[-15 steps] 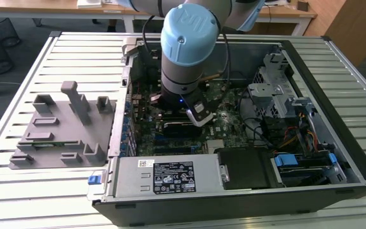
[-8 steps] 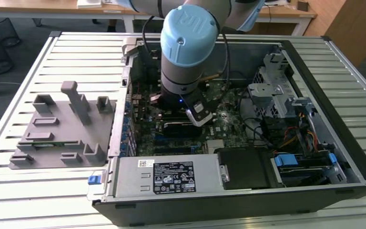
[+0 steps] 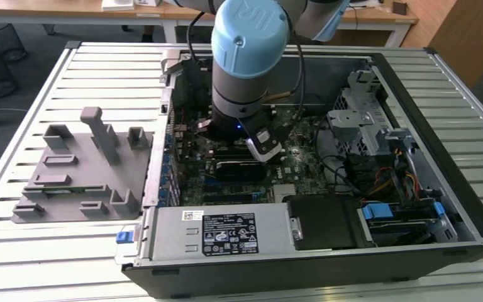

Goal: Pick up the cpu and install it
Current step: 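Install the second cpu locking lever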

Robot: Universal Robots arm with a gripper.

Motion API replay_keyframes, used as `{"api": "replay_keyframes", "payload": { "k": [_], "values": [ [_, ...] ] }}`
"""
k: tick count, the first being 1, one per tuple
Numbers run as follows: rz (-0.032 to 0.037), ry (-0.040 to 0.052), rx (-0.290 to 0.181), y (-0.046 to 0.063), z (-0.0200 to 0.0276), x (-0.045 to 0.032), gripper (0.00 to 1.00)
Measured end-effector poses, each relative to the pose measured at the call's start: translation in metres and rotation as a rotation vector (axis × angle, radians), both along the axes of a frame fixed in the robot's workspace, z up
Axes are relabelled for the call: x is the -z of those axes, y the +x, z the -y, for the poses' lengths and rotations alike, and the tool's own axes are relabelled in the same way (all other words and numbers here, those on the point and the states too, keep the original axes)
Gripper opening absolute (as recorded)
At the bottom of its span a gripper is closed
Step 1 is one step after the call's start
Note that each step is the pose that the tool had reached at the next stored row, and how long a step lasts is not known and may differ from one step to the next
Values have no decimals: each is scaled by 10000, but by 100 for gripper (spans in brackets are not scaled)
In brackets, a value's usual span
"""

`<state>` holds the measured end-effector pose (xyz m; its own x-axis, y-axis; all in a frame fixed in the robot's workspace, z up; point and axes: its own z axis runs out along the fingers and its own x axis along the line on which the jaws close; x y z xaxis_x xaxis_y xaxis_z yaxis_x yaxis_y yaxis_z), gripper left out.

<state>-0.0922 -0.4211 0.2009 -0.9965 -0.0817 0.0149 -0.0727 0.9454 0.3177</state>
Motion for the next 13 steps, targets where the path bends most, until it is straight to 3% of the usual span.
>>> {"api": "replay_keyframes", "payload": {
  "k": [13],
  "values": [
    [2,1,0,0,-3,-189,11]
  ]
}}
